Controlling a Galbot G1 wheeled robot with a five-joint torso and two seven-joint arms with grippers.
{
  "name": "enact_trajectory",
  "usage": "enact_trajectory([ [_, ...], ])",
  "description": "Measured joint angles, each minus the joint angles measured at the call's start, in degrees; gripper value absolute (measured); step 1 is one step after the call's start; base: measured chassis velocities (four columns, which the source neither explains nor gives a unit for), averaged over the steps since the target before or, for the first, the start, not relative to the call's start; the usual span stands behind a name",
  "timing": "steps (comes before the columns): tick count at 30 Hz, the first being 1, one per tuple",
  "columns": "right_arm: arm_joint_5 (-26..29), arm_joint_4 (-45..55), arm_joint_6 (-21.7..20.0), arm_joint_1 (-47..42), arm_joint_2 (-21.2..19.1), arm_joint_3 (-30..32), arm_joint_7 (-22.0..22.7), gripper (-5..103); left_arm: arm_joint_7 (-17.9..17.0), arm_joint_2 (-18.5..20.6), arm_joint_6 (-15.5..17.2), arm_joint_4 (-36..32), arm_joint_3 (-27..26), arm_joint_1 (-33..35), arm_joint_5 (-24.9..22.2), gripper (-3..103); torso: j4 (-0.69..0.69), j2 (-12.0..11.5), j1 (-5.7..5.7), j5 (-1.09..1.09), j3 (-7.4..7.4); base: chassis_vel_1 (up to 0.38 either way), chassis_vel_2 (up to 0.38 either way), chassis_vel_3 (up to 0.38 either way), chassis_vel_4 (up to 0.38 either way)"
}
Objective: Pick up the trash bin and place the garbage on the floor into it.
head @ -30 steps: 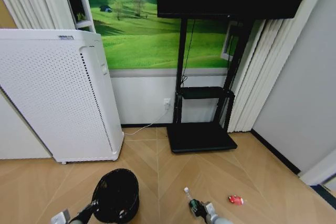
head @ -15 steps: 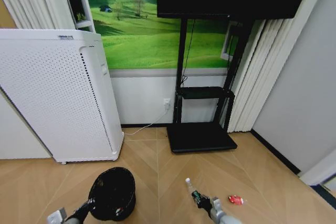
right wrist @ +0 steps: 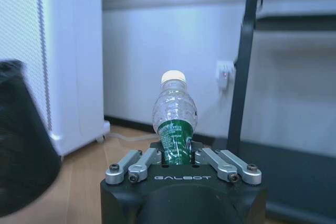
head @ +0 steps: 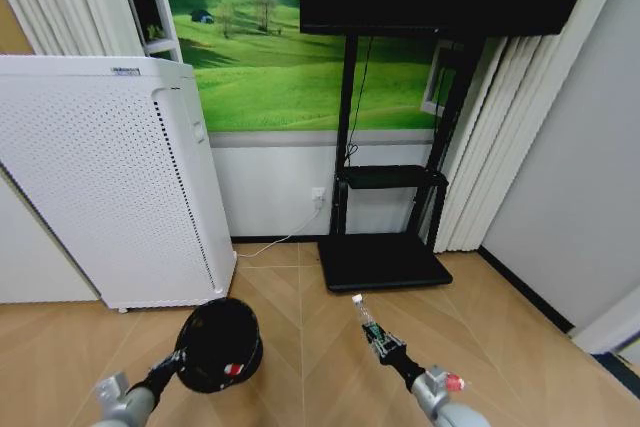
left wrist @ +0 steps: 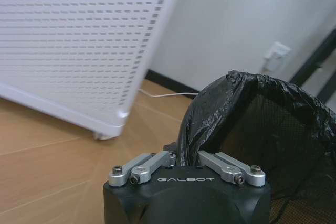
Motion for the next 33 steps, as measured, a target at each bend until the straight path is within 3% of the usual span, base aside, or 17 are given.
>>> enact_trajectory([
  [5,0.0,6.2,0.8,-3.1,0.1,1.0,-0.6,23,1.0,3.0,-0.8,3.1,5.3,-5.8,-1.5,3,-0.04,0.0,0.00,-0.03,0.00,0.000,0.000,0.000,0.000],
  [7,0.4,8.1,0.8,-2.2,-0.8,-0.3,-1.1,23,3.5,4.1,-1.0,4.6,7.4,-7.2,-1.1,3,0.01,0.0,0.00,-0.01,0.00,0.000,0.000,0.000,0.000],
  [10,0.4,8.3,1.2,-1.8,-1.3,-0.9,-1.5,23,4.7,4.5,-1.0,5.3,8.8,-7.8,-0.8,3,0.04,0.0,0.00,0.01,0.00,0.000,0.000,0.000,0.000],
  [13,0.5,9.1,2.1,-2.2,-2.2,-1.5,-2.3,23,6.4,5.0,-1.0,7.0,12.8,-9.6,0.3,3,0.06,0.0,0.00,0.00,0.00,0.000,0.000,0.000,0.000],
  [15,0.5,10.7,2.8,-3.5,-2.2,-1.3,-2.7,23,6.8,5.6,-1.0,9.4,18.6,-13.5,0.7,3,0.00,0.0,0.00,0.00,0.00,0.000,0.000,0.000,0.000],
  [16,0.5,10.7,2.8,-3.5,-2.2,-1.3,-2.7,23,6.8,5.6,-1.0,9.4,18.6,-13.5,0.7,3,0.00,0.0,0.00,0.00,0.00,0.000,0.000,0.000,0.000],
  [18,0.2,11.8,3.1,-4.2,-1.8,-1.4,-2.7,23,5.7,5.2,-1.4,12.2,24.3,-17.8,1.4,3,-0.01,0.0,0.00,-0.02,0.00,0.000,0.000,0.000,0.000],
  [23,-0.9,11.8,3.4,-4.8,-0.6,-2.2,-3.0,23,3.7,1.9,-2.3,15.6,31.8,-23.5,2.2,3,0.00,0.0,0.00,-0.01,0.00,0.000,0.000,0.000,0.000],
  [27,-2.9,10.8,3.7,-5.7,0.3,-2.5,-4.3,23,0.3,-0.2,-1.3,13.6,37.7,-26.4,2.6,3,0.00,0.0,0.00,0.00,0.00,0.000,0.000,0.000,0.000],
  [33,-3.9,10.3,4.0,-6.4,0.0,-2.9,-4.8,23,-2.0,-1.6,0.4,11.3,43.0,-28.3,3.9,3,-0.01,0.0,0.00,0.00,0.00,0.000,0.000,0.000,0.000],
])
